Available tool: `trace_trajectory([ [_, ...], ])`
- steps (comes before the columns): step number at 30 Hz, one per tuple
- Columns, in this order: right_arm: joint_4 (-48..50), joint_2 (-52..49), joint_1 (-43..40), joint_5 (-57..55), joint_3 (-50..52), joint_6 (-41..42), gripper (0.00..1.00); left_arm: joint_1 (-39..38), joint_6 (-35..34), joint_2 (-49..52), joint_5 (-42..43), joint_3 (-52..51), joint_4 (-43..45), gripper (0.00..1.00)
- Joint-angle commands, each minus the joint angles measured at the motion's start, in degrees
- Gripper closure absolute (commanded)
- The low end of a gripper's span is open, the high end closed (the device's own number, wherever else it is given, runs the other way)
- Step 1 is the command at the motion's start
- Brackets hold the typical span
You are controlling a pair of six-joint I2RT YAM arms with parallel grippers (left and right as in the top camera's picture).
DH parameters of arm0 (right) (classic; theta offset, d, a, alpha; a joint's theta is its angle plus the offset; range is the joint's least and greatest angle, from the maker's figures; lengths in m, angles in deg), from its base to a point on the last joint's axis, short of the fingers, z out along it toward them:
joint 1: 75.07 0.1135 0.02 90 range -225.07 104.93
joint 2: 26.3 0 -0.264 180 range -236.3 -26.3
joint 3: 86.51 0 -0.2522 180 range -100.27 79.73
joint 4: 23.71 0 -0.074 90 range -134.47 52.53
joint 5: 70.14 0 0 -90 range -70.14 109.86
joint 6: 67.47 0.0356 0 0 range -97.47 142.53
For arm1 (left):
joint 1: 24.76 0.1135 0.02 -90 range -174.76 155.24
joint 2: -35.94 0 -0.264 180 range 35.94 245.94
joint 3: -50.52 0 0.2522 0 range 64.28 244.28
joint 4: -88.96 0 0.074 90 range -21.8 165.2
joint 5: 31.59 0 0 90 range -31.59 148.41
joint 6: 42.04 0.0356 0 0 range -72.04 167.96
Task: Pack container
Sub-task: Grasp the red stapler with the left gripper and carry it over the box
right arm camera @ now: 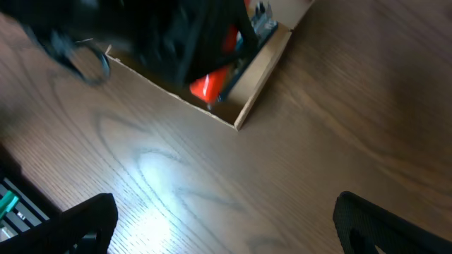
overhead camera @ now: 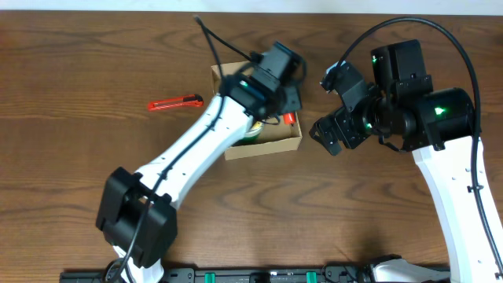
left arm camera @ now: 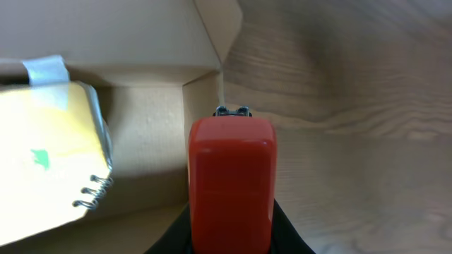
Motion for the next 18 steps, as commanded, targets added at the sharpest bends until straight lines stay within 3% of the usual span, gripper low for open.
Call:
trace_trajectory([
  [1, -0.1, 0.9, -0.3, -0.3, 0.2, -0.9, 0.01, -1.3, -2.0, 0.6, -7.7, 0.4, 0.3, 0.94],
  [7, -0.1, 0.9, -0.3, -0.3, 0.2, -0.9, 0.01, -3.0, -7.3, 0.8, -14.7, -2.4, 0.7, 0.94],
  [18, -0.1, 0.9, -0.3, -0.3, 0.2, -0.9, 0.01, -3.1, -7.5, 0.9, -15.1, -9.5, 11.8, 0.94],
])
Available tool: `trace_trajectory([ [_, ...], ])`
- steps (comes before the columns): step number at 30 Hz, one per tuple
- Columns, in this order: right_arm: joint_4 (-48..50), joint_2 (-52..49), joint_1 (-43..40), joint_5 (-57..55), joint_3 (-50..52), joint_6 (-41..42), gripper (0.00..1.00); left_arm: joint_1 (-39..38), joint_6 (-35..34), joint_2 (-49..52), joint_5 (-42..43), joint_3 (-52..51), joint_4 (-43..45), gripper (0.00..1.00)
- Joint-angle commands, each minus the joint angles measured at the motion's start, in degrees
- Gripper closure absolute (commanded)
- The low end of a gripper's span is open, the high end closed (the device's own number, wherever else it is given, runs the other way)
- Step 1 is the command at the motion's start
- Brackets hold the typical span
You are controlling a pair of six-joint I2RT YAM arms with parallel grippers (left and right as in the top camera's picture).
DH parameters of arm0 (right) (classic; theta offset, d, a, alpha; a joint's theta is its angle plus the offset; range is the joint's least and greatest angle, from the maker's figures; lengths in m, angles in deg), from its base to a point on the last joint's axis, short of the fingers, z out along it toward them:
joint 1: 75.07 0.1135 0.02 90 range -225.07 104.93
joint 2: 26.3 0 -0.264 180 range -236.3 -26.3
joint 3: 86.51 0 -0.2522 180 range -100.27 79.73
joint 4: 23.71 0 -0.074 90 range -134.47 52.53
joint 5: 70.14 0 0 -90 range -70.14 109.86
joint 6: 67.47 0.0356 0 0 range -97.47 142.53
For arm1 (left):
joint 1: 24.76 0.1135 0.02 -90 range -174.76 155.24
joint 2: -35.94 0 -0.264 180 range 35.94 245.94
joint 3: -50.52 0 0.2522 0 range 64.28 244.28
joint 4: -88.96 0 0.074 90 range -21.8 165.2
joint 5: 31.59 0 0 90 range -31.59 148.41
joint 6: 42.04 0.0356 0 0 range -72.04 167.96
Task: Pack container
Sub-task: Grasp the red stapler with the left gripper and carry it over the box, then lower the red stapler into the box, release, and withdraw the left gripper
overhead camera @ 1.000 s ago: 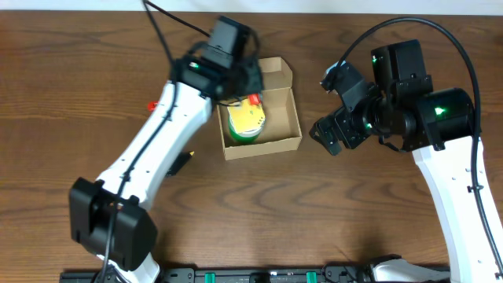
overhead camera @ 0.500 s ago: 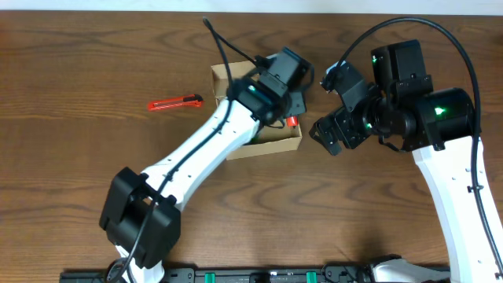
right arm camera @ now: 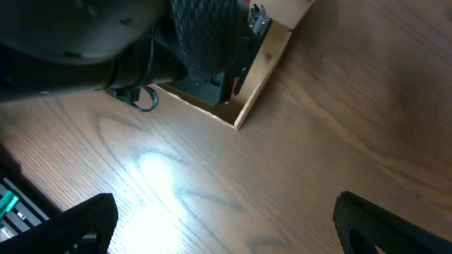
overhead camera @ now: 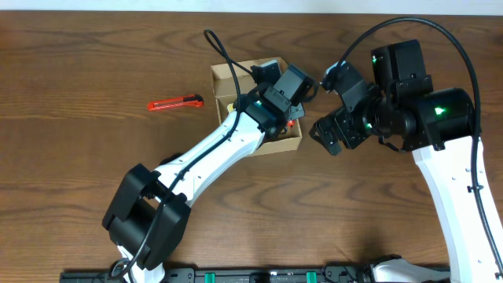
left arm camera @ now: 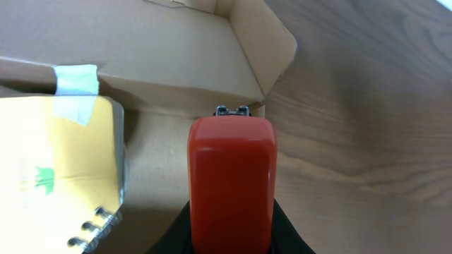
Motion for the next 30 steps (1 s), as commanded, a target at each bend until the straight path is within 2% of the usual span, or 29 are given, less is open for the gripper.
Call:
trace_trajectory([
  [1, -0.1, 0.9, -0.3, -0.3, 0.2, -0.9, 0.01, -0.2, -0.5, 0.7, -2.2, -1.2, 1.1, 0.94],
  [18, -0.1, 0.9, -0.3, -0.3, 0.2, -0.9, 0.01, -0.2, 1.5, 4.9, -1.2, -1.2, 3.1, 0.93],
  [20, -0.1, 0.9, -0.3, -0.3, 0.2, -0.9, 0.01, -0.2, 1.5, 4.9, -1.0, -1.2, 3.2, 0.81],
  [22, -0.1, 0.9, -0.3, -0.3, 0.2, -0.9, 0.01, -0.2, 1.6, 4.9, -0.8, -1.2, 3.2, 0.61],
  [24, -0.1, 0.9, -0.3, -0.3, 0.2, -0.9, 0.01, -0.2, 2.3, 4.9, 0.2, -1.2, 3.4, 0.48],
  [26, -0.1, 0.9, -0.3, -0.3, 0.2, -0.9, 0.01, -0.2, 4.0, 4.7, 1.7, -1.2, 3.8, 0.41],
  [30, -0.1, 0.9, -0.3, -0.3, 0.2, -0.9, 0.01, -0.2, 6.8, 3.3, 2.2, -1.1, 4.2, 0.4],
])
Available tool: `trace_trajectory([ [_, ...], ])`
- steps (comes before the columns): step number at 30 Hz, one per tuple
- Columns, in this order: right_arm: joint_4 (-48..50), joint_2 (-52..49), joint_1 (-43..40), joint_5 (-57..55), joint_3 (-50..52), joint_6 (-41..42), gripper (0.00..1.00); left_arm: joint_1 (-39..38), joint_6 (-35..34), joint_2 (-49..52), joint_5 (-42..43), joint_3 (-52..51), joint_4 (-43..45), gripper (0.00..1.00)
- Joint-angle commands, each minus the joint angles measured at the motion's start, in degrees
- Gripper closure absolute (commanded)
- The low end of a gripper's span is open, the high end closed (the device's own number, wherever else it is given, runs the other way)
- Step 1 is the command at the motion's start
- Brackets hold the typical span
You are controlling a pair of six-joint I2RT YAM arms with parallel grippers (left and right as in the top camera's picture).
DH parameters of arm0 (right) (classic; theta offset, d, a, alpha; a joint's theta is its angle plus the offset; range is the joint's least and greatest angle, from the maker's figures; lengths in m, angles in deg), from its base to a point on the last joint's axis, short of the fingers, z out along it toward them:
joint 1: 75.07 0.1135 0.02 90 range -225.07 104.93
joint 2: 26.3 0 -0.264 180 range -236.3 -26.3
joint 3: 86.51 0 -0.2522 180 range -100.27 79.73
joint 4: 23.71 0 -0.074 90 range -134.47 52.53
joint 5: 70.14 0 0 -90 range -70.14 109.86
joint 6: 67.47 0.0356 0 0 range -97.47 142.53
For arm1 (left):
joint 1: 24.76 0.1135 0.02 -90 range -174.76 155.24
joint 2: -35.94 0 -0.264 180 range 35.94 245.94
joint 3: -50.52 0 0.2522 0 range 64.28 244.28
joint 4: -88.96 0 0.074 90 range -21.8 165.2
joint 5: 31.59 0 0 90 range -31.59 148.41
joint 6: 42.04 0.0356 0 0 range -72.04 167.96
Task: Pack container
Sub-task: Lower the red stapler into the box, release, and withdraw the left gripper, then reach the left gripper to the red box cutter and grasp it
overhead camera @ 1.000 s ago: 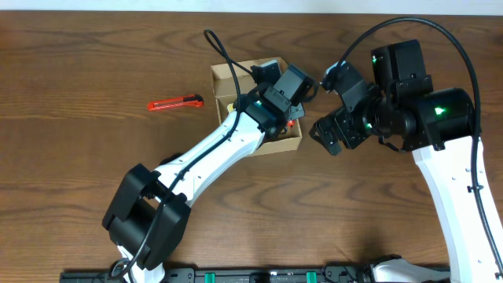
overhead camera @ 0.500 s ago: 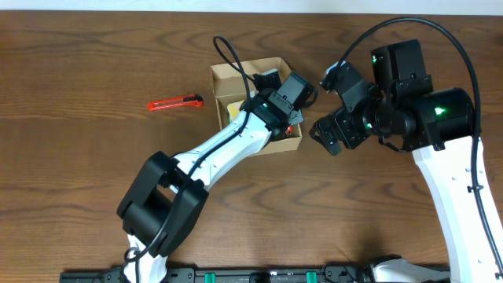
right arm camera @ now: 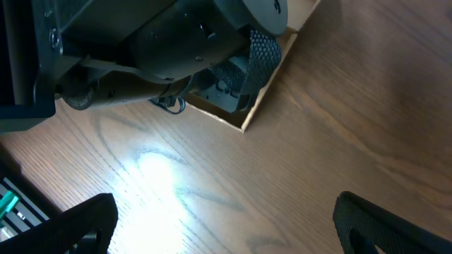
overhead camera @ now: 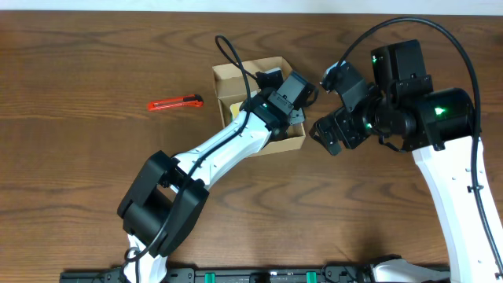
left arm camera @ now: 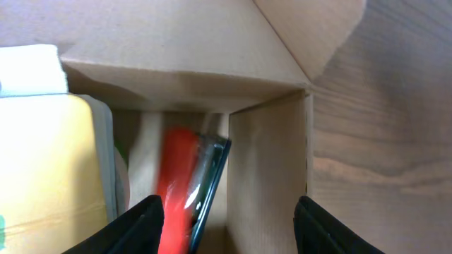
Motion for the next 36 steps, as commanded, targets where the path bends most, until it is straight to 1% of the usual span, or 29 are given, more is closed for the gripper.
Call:
trace_trajectory([
  [1, -0.1, 0.9, -0.3, -0.3, 0.2, -0.9, 0.01, -0.2, 4.7, -2.7, 1.0, -0.1, 0.5, 0.4],
  [8, -0.1, 0.9, -0.3, -0.3, 0.2, -0.9, 0.01, -0.1, 12.4, -12.1, -0.5, -0.1, 0.3, 0.4],
  [10, -0.1, 0.9, -0.2, -0.3, 0.2, -0.9, 0.01, -0.1, 13.9, -15.7, -3.7, -0.1, -1.0, 0.4],
  [13, -0.1, 0.9, -0.3, -0.3, 0.2, -0.9, 0.01, 0.7, 15.1, -20.8, -11.8, -0.1, -4.9, 0.4],
  [16, -0.1, 0.9, -0.3, -0.3, 0.2, -0.9, 0.01, 3.6, 15.0, -24.6, -20.0, -0.1, -10.6, 0.39],
  [19, -0.1, 0.9, -0.2, -0.3, 0.2, -0.9, 0.01, 8.8, 15.2, -25.4, -20.6, -0.1, -15.2, 0.39],
  [20, -0.1, 0.9, -0.2, -0.3, 0.2, -0.9, 0.01, 10.8, 16.2, -25.1, -20.2, -0.1, -16.2, 0.39],
  [22, -0.1, 0.9, -0.2, -0.3, 0.2, -0.9, 0.01, 14.3, 22.5, -24.0, -18.5, -0.1, -17.0, 0.39],
  [23, -0.1, 0.9, -0.2, -0.3, 0.2, -0.9, 0.01, 16.5, 27.6, -23.2, -16.8, -0.1, -17.0, 0.39],
  [24, -0.1, 0.9, -0.3, -0.3, 0.2, -0.9, 0.01, 18.8, 32.9, -22.2, -14.6, -0.1, -17.0, 0.39],
  [26, -0.1, 0.9, -0.3, -0.3, 0.2, -0.9, 0.01, 22.8, 41.4, -20.5, -9.4, -0.1, -16.6, 0.39],
  [27, -0.1, 0.9, -0.3, -0.3, 0.2, -0.9, 0.01, 24.5, 44.6, -19.8, -6.9, -0.1, -16.3, 0.39],
  [30, -0.1, 0.9, -0.2, -0.3, 0.2, -0.9, 0.01, 30.5, 58.1, -17.1, 5.0, -0.1, -16.0, 0.39],
  [32, -0.1, 0.9, -0.2, -0.3, 0.2, -0.9, 0.01, 34.2, 66.7, -15.0, 12.4, -0.1, -16.1, 0.37],
  [34, -0.1, 0.9, -0.3, -0.3, 0.2, -0.9, 0.01, 37.1, 72.7, -12.9, 16.5, -0.1, -16.0, 0.27],
  [36, -0.1, 0.9, -0.2, -0.3, 0.2, -0.9, 0.01, 39.2, 77.0, -10.8, 18.1, -0.1, -15.5, 0.19],
])
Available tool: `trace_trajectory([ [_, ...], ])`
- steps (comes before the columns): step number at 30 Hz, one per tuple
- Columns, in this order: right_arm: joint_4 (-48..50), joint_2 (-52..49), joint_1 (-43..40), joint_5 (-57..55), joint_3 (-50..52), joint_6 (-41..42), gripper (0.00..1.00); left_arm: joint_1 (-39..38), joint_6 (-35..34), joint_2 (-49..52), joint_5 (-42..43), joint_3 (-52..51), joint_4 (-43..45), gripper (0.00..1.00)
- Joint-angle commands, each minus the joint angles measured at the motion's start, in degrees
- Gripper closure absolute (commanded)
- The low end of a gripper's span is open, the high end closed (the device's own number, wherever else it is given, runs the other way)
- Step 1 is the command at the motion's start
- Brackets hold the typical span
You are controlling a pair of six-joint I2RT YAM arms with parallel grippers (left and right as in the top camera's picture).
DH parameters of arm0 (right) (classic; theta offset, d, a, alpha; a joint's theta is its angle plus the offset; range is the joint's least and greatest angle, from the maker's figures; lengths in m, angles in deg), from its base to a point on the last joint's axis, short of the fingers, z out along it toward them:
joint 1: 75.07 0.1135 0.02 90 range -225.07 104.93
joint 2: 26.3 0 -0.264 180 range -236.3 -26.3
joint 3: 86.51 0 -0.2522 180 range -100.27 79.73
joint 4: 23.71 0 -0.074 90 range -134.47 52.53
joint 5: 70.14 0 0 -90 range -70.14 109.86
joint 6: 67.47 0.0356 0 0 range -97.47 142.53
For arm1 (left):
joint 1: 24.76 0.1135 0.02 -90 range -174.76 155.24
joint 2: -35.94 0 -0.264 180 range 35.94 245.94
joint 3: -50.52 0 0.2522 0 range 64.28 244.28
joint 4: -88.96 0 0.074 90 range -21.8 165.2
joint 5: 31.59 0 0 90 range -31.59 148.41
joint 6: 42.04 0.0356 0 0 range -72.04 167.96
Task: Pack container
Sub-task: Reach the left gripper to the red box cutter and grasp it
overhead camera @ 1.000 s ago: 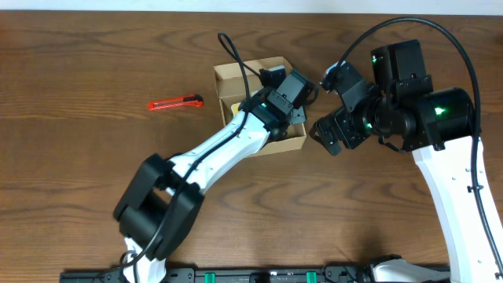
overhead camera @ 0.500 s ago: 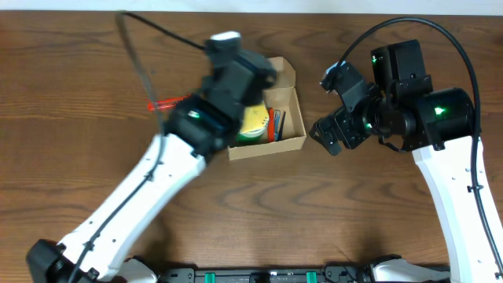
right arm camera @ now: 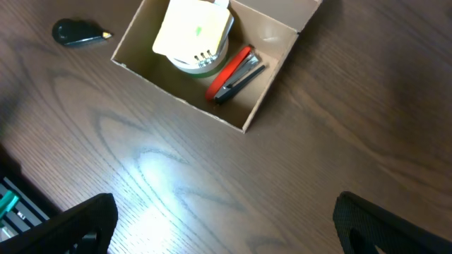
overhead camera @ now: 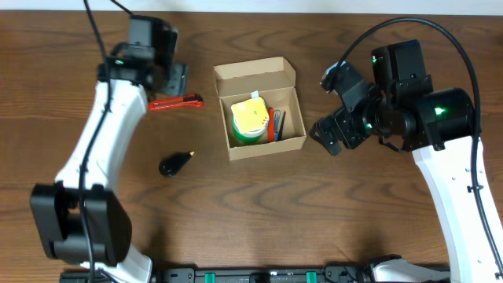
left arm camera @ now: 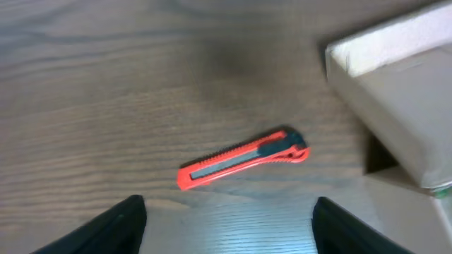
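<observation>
An open cardboard box (overhead camera: 292, 102) stands mid-table. Inside lie a yellow spiral notepad (overhead camera: 251, 115) over a green roll and a red stapler (overhead camera: 271, 124), also seen as the red stapler (right arm camera: 233, 72) in the right wrist view. A red utility knife (overhead camera: 176, 102) lies on the wood left of the box; the knife (left arm camera: 242, 158) shows below my left gripper (left arm camera: 227, 224), which hangs open and empty above it. My right gripper (right arm camera: 226, 224) is open over bare wood right of the box (right arm camera: 254, 116).
A small black object with a pointed tip (overhead camera: 174, 163) lies on the table in front of the knife, left of the box; it appears as the black object (right arm camera: 78, 31) in the right wrist view. The box flap (overhead camera: 255, 72) stands open at the back.
My left gripper has left the box and now hangs open over the red knife at the far left. The stapler lies in the box. The black object, hidden before, shows on the table.
My left gripper held the red stapler over the box's right side, then lower beside the notepad. Then it was open with the stapler lying in the box. Now it is open above the knife. The right arm has stayed still.
</observation>
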Motion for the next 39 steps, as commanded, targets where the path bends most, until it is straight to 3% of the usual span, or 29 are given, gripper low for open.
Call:
trace_trajectory([
  [1, 0.0, 0.9, -0.2, -0.3, 0.2, -0.9, 0.01, 3.2, 17.1, 3.3, 10.3, -0.1, 0.5, 0.15],
  [5, 0.0, 0.9, -0.2, -0.3, 0.2, -0.9, 0.01, 4.8, 24.6, 7.6, 10.6, -0.1, 2.3, 0.13],
  [9, 0.0, 0.9, -0.2, -0.3, 0.2, -0.9, 0.01, 4.7, 27.9, 10.3, 9.2, -0.1, 3.8, 0.12],
  [27, 0.0, 0.9, -0.2, -0.3, 0.2, -0.9, 0.01, 4.5, 36.5, 17.0, 8.7, -0.1, 3.3, 0.15],
  [39, 0.0, 0.9, -0.3, -0.3, 0.2, -0.9, 0.01, 4.4, 37.7, 20.8, 8.7, -0.1, 4.4, 0.15],
])
